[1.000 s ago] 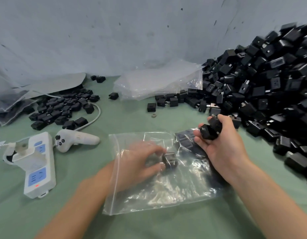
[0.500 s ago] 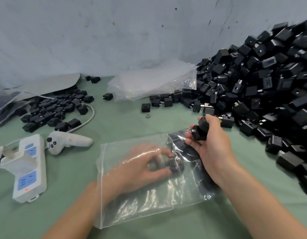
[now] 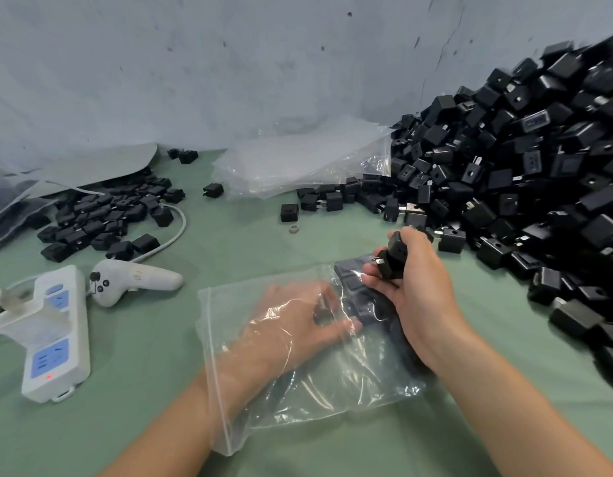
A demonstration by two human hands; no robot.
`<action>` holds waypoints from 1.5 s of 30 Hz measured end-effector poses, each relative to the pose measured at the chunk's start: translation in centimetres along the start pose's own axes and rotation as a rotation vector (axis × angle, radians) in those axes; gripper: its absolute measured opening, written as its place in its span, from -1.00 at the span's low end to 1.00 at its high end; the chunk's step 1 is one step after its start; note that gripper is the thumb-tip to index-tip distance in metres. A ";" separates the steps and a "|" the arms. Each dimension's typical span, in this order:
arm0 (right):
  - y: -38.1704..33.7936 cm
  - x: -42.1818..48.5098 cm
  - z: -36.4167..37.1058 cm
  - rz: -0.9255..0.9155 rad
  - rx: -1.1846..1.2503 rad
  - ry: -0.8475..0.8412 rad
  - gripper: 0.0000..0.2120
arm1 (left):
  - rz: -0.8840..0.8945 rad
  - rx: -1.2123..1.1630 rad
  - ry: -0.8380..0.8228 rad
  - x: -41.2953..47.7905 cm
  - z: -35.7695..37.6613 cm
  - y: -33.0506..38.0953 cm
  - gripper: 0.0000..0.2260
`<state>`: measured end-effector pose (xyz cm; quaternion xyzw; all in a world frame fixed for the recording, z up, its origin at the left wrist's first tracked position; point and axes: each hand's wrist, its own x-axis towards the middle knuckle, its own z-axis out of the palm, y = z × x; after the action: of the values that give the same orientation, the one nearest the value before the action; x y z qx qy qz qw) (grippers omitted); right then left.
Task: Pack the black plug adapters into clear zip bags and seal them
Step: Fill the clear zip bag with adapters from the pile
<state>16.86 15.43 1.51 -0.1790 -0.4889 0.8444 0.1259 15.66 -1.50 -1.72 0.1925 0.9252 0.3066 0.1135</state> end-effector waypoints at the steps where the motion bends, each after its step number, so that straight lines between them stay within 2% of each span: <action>1: 0.1 0.0 0.0 -0.020 -0.021 -0.004 -0.88 | -0.027 -0.015 -0.022 0.0 -0.1 0.2 -0.61; 4: 0.9 0.1 0.0 -0.157 -0.175 -0.048 -0.89 | 0.005 -0.008 -0.044 -0.8 -1.0 -0.1 -0.48; 7: 1.1 0.5 0.4 -0.250 -0.299 -0.106 -0.88 | 0.266 0.091 0.130 -2.8 -1.7 -1.2 -0.69; 9: 0.7 1.1 0.8 -0.244 -0.307 -0.130 -0.88 | 0.360 0.120 0.192 -4.3 -1.8 -2.1 -0.70; 15: -0.3 1.2 1.5 -0.109 -0.209 -0.181 -0.87 | 0.425 0.217 0.290 -7.5 -2.0 -4.2 -0.69; 17: -0.8 0.9 1.1 -0.119 -0.159 -0.172 -0.83 | 0.362 0.182 0.278 -8.5 -2.3 -4.8 -0.69; 20: -1.1 0.7 -0.1 -0.222 -0.275 -0.120 -0.82 | 0.307 0.104 0.259 -9.4 -2.9 -5.3 -0.73; 22: -1.0 0.6 -0.8 -0.209 -0.312 -0.093 -0.82 | 0.314 0.033 0.253 -10.0 -3.5 -5.9 -0.77; 23: -1.1 0.6 -1.1 -0.189 -0.290 -0.080 -0.81 | 0.255 -0.036 0.278 -10.5 -4.1 -6.1 -0.73; 24: -1.4 0.5 -1.2 -0.185 -0.262 -0.069 -0.79 | 0.153 -0.108 0.348 -11.0 -4.8 -6.4 -0.68; 27: -2.7 -0.3 -0.9 -0.227 -0.225 -0.099 -0.64 | -0.107 -0.293 0.716 -11.6 -7.3 -6.8 -0.62; 29: -2.9 -1.7 0.0 -0.212 -0.279 -0.219 -0.50 | -0.051 -0.429 0.845 -11.2 -8.7 -5.4 -0.61; 31: -2.6 -3.4 1.3 -0.208 -0.432 -0.405 -0.38 | 0.088 -0.566 0.763 -10.7 -9.1 -2.4 -0.66; 33: -2.2 -5.2 2.7 -0.260 -0.586 -0.579 -0.36 | 0.180 -0.646 0.485 -10.4 -8.3 0.5 -0.81; 35: -2.0 -6.3 3.6 -0.459 -0.917 -0.659 -0.45 | 0.187 -0.717 0.257 -10.0 -7.2 2.3 -0.72; 36: -1.9 -6.7 3.9 -0.569 -1.117 -0.659 -0.51 | 0.163 -0.778 0.222 -9.8 -6.9 2.8 -0.64; 38: -1.8 -7.4 4.2 -0.739 -1.349 -0.637 -0.59 | 0.075 -0.868 0.239 -9.8 -6.5 3.0 -0.55; 41: -0.9 -8.5 4.3 -0.891 -1.415 -0.680 -0.50 | 0.000 -0.874 0.218 -10.5 -6.2 1.7 -0.59; 43: -0.1 -9.0 4.4 -0.848 -1.433 -0.744 -0.31 | 0.007 -0.834 0.214 -11.4 -6.5 0.4 -0.67; 45: 0.3 -9.0 4.1 -0.753 -1.474 -0.756 -0.18 | 0.013 -0.697 0.321 -12.7 -7.8 -1.5 -0.72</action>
<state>23.19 8.58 4.72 0.2463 -0.9399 0.2232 0.0784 24.11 -12.09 4.61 0.0980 0.7703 0.6297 0.0238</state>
